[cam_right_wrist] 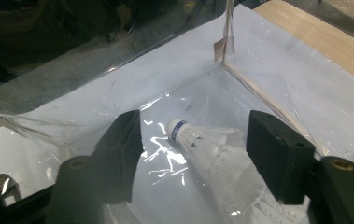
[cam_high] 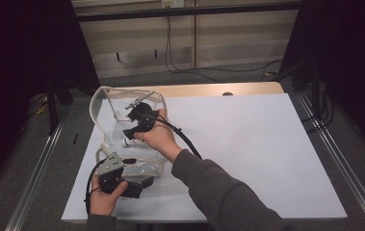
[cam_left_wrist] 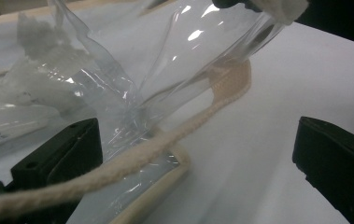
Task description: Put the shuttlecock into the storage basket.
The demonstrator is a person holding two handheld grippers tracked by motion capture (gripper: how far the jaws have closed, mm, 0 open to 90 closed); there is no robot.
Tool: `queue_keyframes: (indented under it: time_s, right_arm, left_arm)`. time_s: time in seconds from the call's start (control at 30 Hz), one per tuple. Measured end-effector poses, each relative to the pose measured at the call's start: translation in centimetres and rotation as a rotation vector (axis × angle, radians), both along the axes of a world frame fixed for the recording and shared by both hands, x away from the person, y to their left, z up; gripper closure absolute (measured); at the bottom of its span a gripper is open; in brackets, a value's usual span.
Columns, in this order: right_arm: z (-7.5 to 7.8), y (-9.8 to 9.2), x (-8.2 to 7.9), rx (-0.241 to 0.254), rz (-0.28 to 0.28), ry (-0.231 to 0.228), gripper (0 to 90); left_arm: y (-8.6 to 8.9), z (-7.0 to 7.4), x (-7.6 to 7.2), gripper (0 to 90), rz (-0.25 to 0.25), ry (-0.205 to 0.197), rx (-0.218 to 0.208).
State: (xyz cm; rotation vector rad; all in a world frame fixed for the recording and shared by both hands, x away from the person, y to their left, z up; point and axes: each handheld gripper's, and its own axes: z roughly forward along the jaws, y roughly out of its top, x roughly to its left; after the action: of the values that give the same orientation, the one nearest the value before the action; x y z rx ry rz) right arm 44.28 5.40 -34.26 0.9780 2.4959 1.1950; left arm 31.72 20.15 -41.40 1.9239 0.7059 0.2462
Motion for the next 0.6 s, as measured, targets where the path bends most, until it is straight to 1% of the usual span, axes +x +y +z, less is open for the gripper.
queue_keyframes:
  time_s: [0.03,0.07,0.1,0.13,0.2,0.33,0.37,0.4,0.43,0.5,0.57,0.6]
  right_arm:
    - [0.2,0.0,-0.1,0.006,0.003,0.007,34.3]
    - [0.3,-0.1,-0.2,0.011,0.015,0.002,34.3]
    - [0.5,-0.1,-0.4,0.016,0.011,0.001,34.3]
    - [0.7,-0.1,-0.5,0.012,0.016,-0.009,34.0]
    - [1.0,-0.2,-0.7,0.018,0.029,-0.011,32.0]
    - [1.5,-0.5,-1.1,0.022,0.035,0.000,30.6]
    - [1.7,-0.6,-1.2,0.025,0.041,-0.005,30.4]
    - [1.9,-0.7,-1.3,0.025,0.038,-0.009,29.9]
    - [2.2,-0.8,-1.4,0.031,0.039,-0.016,28.0]
    - [2.7,-1.1,-1.6,0.021,0.046,-0.034,27.1]
    - [3.0,-1.6,-1.7,0.022,0.042,-0.038,25.1]
    - [3.2,-2.0,-1.7,0.029,0.041,-0.032,24.8]
  left_arm:
    - [0.0,0.0,0.0,1.6,0.000,0.000,0.001]
    - [0.0,0.0,0.0,1.5,-0.001,-0.002,0.002]
    - [0.0,0.0,0.0,1.6,0.000,-0.002,-0.002]
    - [0.0,-0.1,0.0,1.6,0.001,-0.002,-0.002]
    - [0.0,0.0,0.0,1.6,0.003,-0.002,0.001]
    - [0.0,0.0,0.0,1.6,0.001,-0.001,0.002]
    - [0.0,-0.1,0.0,1.6,0.002,-0.001,-0.002]
    - [0.0,-0.1,0.0,1.6,0.000,0.002,0.004]
    - [-0.1,-0.1,0.0,1.6,0.002,0.003,0.004]
    - [-0.1,-0.1,0.0,1.6,-0.002,0.002,0.010]
    - [-0.1,-0.1,-0.1,1.6,-0.005,0.005,0.013]
    - [-0.1,-0.1,-0.1,1.6,-0.005,0.005,0.010]
